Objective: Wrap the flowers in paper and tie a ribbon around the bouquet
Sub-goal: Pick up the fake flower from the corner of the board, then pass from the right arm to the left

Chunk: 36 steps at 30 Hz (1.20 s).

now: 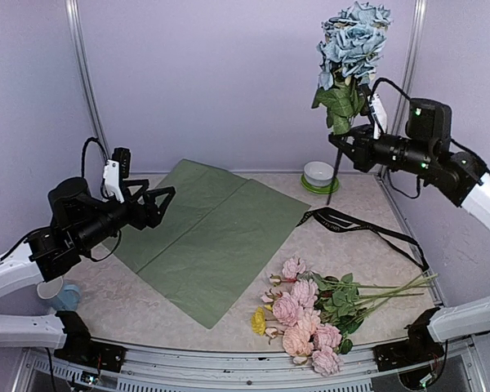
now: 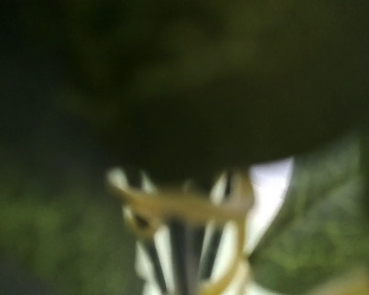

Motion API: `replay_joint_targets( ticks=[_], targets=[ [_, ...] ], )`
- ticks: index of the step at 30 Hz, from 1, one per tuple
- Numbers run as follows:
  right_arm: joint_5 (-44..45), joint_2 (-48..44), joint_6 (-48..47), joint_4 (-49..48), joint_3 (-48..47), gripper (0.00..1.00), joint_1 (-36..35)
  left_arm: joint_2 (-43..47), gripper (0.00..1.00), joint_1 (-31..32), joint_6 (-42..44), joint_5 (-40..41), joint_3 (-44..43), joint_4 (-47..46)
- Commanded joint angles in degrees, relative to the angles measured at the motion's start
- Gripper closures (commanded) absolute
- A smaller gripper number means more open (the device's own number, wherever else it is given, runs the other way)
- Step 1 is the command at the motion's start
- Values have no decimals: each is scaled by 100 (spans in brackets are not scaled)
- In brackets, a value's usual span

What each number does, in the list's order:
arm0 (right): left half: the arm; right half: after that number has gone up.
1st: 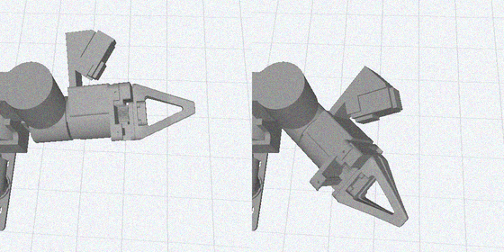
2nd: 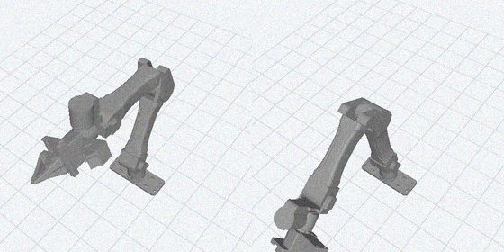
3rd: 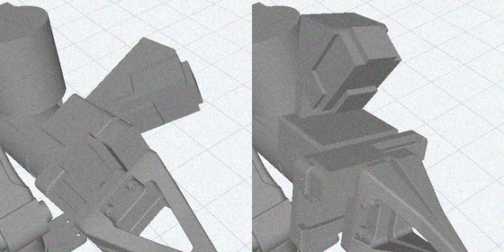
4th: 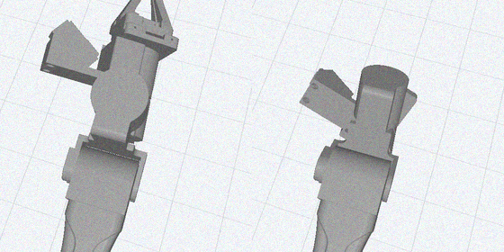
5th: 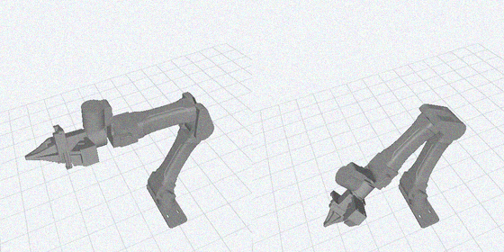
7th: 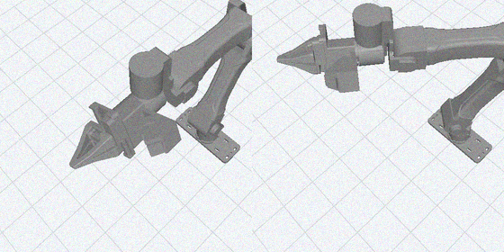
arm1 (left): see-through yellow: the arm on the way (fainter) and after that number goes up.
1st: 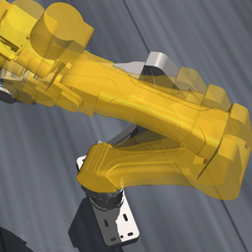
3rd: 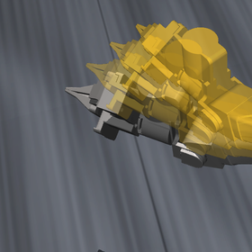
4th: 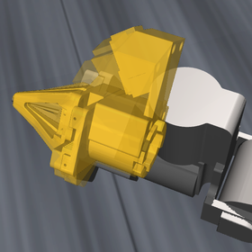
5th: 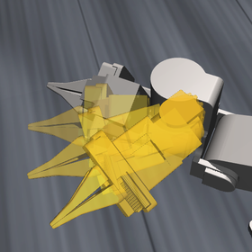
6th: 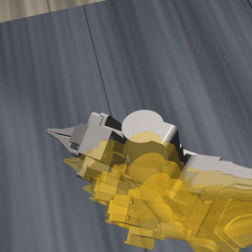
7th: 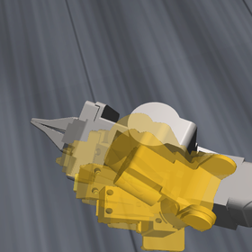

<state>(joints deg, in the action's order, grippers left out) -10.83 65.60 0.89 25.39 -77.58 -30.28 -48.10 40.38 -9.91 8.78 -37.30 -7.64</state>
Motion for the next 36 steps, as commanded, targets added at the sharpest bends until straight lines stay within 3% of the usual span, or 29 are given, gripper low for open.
replay_joint_targets(
  ticks=[1,4,7,10,15,18,20,24,25,28,30,31,32,36],
  targets=[
    [-2398,395,1763,-4405,1249,100,-894,-309,8,486,234,-1593,-411,-483],
    [-2541,1159,1935,-5235,987,100,-1595,-664,6,794,117,-2415,-523,-878],
    [-2573,1931,1740,-5163,358,100,-2157,-1003,6,959,-13,-2978,-620,-1146],
    [-2526,2398,1548,-4733,-221,100,-2423,-1258,10,964,-32,-2994,-700,-1106],
    [-2672,2895,1576,-4552,-518,100,-2626,-1380,45,976,27,-3213,-685,-1234],
    [-2765,2999,1579,-4457,-656,100,-2659,-1375,74,980,51,-3089,-688,-1190],
    [-2777,3020,1520,-4365,-722,100,-2673,-1337,100,978,-22,-2971,-647,-1224],
    [-2619,2996,1429,-4104,-750,100,-2667,-1218,100,972,-396,-2805,-513,-1412],
    [-2526,2986,1405,-3983,-757,97,-2667,-1215,100,964,-557,-2682,-502,-1423],
    [-1910,2895,1279,-3586,-767,35,-2658,-1317,100,834,-1172,-2298,-506,-1321],
    [-1163,2803,1232,-3217,-738,10,-2611,-1473,100,439,-1929,-2152,-473,-1256],
    [-779,2754,1247,-3061,-699,2,-2562,-1579,100,163,-2314,-2211,-434,-1252],
    [-371,2703,1298,-2884,-657,0,-2510,-1747,100,-93,-2745,-2296,-351,-1279],
    [1065,2693,1403,-1862,-729,0,-2324,-2403,100,-891,-3453,-2275,-344,-1024]
  ],
)
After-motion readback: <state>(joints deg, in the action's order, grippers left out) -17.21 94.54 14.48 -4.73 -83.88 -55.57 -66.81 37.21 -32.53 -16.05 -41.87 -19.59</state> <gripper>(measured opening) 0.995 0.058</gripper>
